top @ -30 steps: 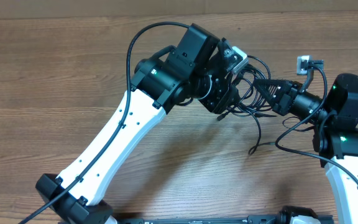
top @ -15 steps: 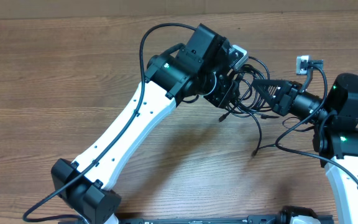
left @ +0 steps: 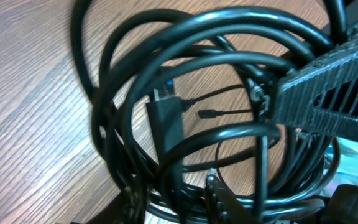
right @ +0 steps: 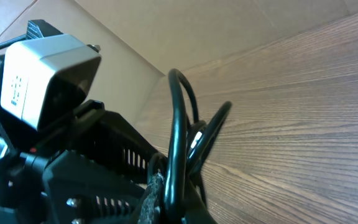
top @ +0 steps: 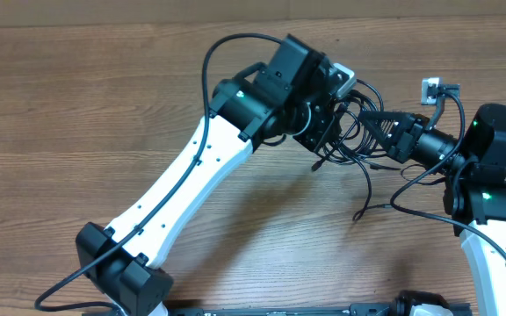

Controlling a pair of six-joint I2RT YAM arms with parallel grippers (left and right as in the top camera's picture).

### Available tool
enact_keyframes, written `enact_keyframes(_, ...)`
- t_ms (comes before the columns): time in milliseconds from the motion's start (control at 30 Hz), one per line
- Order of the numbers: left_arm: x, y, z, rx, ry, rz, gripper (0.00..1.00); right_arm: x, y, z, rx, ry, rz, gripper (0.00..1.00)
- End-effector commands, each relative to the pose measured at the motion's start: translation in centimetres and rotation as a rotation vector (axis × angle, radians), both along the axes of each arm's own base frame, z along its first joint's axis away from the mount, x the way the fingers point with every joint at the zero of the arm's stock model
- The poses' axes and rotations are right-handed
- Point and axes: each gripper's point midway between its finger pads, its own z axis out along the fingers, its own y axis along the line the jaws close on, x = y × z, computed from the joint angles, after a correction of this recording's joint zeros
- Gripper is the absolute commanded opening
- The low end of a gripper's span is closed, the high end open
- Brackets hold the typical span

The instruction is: Untangle cables

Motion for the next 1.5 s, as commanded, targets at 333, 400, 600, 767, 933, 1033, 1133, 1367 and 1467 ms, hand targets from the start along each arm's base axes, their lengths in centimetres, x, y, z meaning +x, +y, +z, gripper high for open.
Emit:
enact_keyframes(333,-0.6,-1.5,0.3,-0.031,-0.008,-0.041,0.04,0.5,-1.2,-0.5,-0.022,0.030,-0.079,0.04)
enact_keyframes(400,-1.0,-1.4,1.0,-0.039,-0.039,-0.078,0.04,0.7,-1.9,-1.1,-0.043,0.042,-0.114,0.04)
enact_keyframes(600,-4.2,0.4,1.5,0.022,-0.090,-0.262,0.04,1.6,-4.7,-3.5,-0.090,0.133,-0.247,0.04)
enact_keyframes(767,-5.9,2.0,1.7,0.069,-0.112,-0.346,0.04,1.8,-5.2,-3.9,-0.088,0.147,-0.259,0.03)
enact_keyframes(933,-6.6,2.5,2.9,0.062,-0.163,-0.379,0.04,1.7,-5.2,-4.5,-0.105,0.159,-0.252,0.04)
enact_keyframes(1033,-6.0,3.3,4.2,0.067,-0.218,-0.344,0.04,1.5,-5.4,-5.1,-0.124,0.179,-0.263,0.04)
enact_keyframes(1133,-5.1,4.7,5.5,0.096,-0.284,-0.286,0.04,1.5,-5.6,-5.3,-0.126,0.188,-0.270,0.04)
enact_keyframes(1367,-2.1,12.4,7.5,0.386,-0.455,0.031,0.04,1.6,-7.2,-5.3,-0.114,0.197,-0.314,0.04)
enact_keyframes(1467,-1.8,13.9,7.9,0.421,-0.460,0.110,0.04,1.5,-7.1,-5.2,-0.110,0.196,-0.310,0.04)
